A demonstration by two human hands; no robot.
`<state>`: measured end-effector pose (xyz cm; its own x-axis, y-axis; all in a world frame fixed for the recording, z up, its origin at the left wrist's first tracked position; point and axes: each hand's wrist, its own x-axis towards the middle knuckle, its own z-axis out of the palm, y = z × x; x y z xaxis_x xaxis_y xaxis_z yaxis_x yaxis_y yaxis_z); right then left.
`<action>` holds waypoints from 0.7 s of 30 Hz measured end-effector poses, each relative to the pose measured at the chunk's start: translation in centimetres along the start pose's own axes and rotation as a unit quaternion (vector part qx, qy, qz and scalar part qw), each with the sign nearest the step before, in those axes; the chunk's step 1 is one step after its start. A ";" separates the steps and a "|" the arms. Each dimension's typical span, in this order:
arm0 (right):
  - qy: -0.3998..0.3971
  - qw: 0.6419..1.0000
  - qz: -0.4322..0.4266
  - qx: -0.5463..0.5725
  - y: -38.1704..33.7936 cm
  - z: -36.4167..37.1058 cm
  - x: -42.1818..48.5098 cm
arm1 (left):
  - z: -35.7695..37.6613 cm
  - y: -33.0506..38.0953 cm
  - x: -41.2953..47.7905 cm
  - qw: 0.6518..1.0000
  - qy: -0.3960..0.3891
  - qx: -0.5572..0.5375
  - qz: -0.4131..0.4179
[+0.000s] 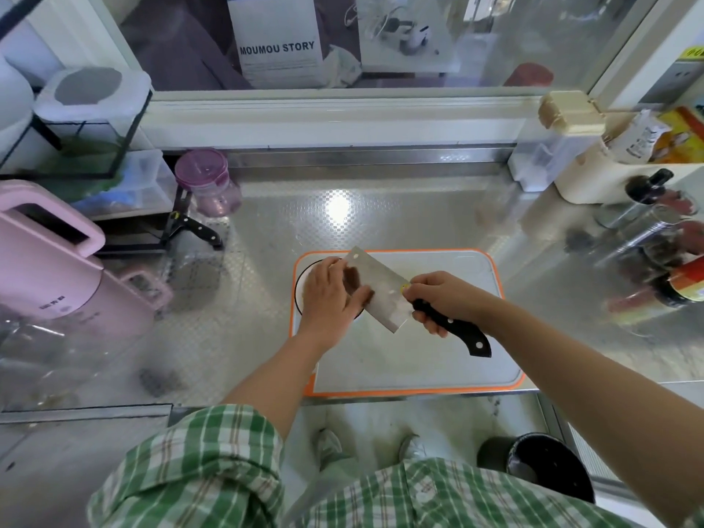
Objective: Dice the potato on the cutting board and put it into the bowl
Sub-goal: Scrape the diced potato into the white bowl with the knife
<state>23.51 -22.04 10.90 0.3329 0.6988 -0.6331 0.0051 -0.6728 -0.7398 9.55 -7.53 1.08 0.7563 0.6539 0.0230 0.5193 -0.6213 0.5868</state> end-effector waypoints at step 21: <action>-0.028 0.999 0.002 0.016 1.9 -1.8 -1.4 | 0.1 0.4 1.4 0.988 0.099 -0.006 -0.115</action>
<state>24.81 -24.75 10.76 0.2797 0.7097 -0.6466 -0.0269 -0.6674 -0.7442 10.86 -6.95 1.28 0.5252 0.8499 0.0441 0.6629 -0.4410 0.6050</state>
